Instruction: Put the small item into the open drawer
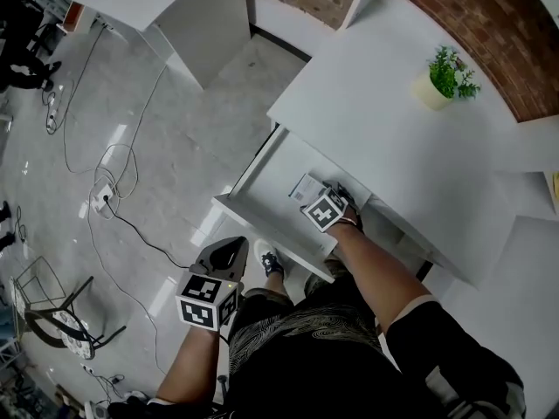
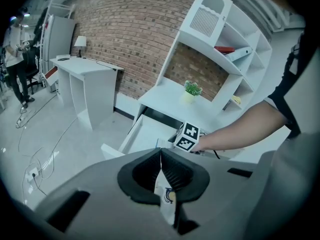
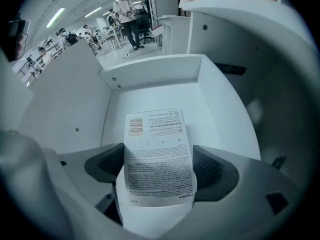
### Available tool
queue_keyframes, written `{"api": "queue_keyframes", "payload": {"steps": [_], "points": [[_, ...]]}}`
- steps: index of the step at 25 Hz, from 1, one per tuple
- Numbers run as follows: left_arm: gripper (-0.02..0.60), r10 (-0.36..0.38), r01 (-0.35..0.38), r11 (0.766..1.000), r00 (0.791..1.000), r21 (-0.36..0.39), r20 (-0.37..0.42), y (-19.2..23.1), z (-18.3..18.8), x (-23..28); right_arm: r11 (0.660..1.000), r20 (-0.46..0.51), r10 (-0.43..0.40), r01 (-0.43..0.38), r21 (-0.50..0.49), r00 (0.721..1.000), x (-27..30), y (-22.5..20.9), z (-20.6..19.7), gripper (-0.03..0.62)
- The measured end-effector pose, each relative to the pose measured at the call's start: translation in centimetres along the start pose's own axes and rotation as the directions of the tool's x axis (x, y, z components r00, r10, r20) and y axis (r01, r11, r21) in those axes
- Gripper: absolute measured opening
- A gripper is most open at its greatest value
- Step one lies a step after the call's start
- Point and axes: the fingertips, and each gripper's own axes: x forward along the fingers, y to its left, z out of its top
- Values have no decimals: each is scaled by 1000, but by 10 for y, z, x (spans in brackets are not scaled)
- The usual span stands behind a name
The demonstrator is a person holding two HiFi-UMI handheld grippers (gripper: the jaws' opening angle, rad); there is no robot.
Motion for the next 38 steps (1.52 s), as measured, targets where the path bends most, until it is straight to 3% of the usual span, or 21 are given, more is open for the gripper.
{"api": "queue_keyframes", "payload": {"steps": [12, 30, 38], "points": [[17, 14, -18, 998, 998, -60, -56, 1, -28, -2, 999, -36, 4, -6, -52, 999, 35, -5, -1, 420], [17, 21, -25, 998, 998, -62, -55, 4, -38, -4, 1000, -85, 27, -27, -6, 996, 55, 0, -13, 420], [18, 15, -16, 999, 999, -43, -28, 1, -32, -8, 997, -56, -36, 32, -66, 998, 36, -6, -4, 422]]}}
